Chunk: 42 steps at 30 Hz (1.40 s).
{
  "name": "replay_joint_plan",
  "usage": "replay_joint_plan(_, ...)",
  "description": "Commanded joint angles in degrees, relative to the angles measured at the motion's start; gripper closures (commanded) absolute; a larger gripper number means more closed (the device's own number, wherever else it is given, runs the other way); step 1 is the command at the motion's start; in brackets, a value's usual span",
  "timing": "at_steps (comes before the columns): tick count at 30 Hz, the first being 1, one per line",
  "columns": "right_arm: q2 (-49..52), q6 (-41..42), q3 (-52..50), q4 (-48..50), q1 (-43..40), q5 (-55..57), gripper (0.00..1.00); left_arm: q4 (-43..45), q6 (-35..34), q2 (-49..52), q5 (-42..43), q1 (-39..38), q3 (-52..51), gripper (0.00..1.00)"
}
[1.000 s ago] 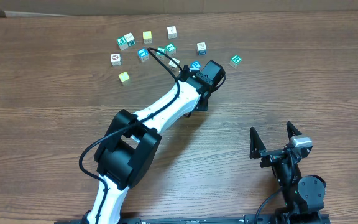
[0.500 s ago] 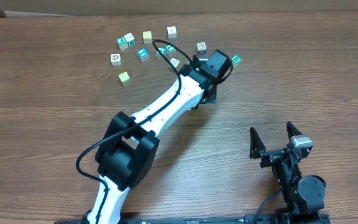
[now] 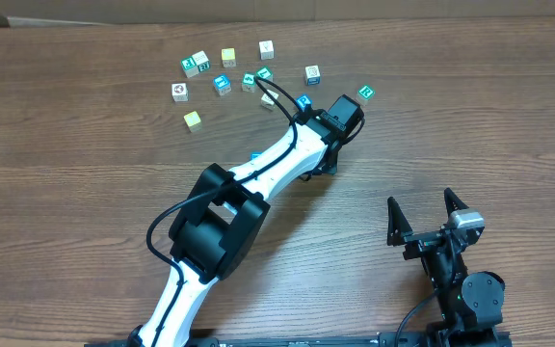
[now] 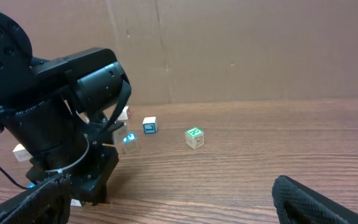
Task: Form a horizontal line
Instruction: 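Carry the pineapple block rightward beside the first placed block, then lower the pineapple block next to the bee block and open left gripper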
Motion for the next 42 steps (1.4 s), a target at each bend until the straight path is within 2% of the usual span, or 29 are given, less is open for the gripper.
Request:
replay_joint_plan(1, -0.2, 0.2, -0.6, 0.3, 0.2, 0.7, 0.00, -0.2, 0.1, 1.2, -1.1, 0.7, 0.7, 0.96)
replay_joint_plan(18, -0.2, 0.2, -0.6, 0.3, 0.2, 0.7, 0.00, -2.3, -2.4, 1.2, -1.9, 2.5, 0.7, 0.96)
replay_joint_plan(24, -0.2, 0.2, -0.6, 0.3, 0.2, 0.7, 0.00, -2.3, -5.6, 1.2, -1.9, 2.9, 0.7, 0.96)
replay_joint_plan(42, -0.2, 0.2, -0.6, 0.3, 0.2, 0.7, 0.00, -4.9, -4.9, 1.2, -3.6, 4.6, 0.7, 0.96)
